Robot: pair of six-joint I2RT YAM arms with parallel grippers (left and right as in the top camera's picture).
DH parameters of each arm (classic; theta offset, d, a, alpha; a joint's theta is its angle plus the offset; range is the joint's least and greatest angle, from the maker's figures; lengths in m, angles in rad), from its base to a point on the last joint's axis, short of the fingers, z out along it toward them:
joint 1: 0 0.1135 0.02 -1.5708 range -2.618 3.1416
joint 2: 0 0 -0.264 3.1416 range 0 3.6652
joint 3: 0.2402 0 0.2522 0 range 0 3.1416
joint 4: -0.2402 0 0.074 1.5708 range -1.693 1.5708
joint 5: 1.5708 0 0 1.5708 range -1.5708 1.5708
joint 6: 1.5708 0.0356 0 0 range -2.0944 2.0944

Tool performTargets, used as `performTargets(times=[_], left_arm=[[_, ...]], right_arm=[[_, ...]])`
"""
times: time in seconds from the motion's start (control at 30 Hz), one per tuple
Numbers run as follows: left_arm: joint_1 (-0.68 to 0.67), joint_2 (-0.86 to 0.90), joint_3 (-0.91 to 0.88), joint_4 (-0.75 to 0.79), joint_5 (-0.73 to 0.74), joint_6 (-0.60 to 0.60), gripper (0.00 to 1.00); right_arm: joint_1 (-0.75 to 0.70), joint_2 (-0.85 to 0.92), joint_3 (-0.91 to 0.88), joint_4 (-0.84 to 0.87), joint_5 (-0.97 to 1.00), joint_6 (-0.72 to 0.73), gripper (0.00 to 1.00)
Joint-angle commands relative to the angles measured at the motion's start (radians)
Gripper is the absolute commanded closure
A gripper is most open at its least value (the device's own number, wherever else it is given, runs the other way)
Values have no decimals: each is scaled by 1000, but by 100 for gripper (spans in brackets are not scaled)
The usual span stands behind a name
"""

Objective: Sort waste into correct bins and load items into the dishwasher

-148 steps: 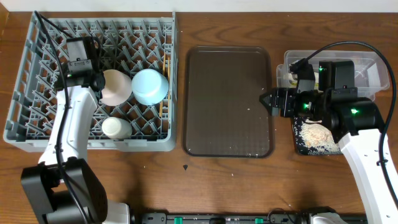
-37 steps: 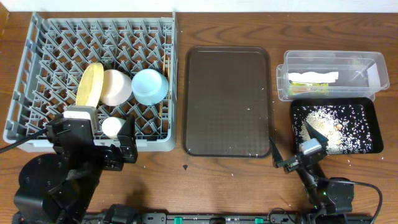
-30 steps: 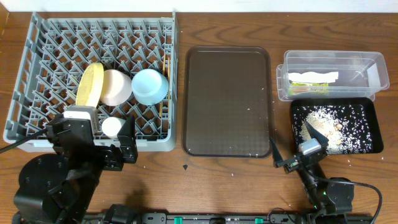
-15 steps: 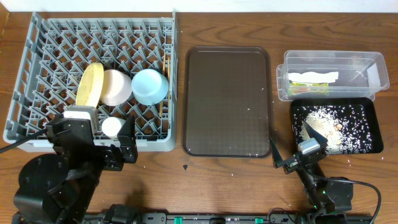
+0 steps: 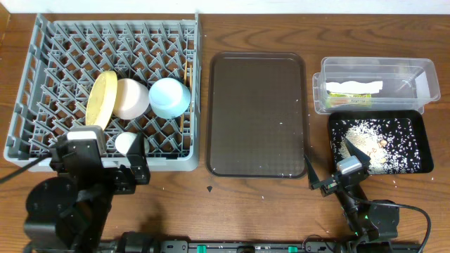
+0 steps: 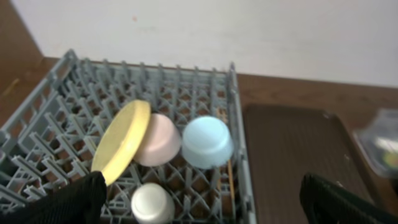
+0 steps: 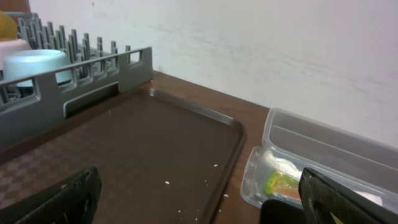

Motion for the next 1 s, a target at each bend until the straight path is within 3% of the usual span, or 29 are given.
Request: performTargets(times=[0.0,0.27,0.4,0.83,0.97], left_arm=[[63,-82,-180,120,73,8,0],[65,-330,-666,604,64,8,1],[65,-425,-851,759,19,-3,1],[66,-573,-1130,924,7,-9,1],[66,-573,-1136,888,8,-8,1]], right_arm=[[-11,-5,-1,-5,8,-14,1],[-11,-6,-1,-5,8,-14,1],[-11,-5,-1,-5,8,-14,1],[-11,-5,-1,-5,8,-15,1],[-11,-5,-1,-5,8,-14,1]])
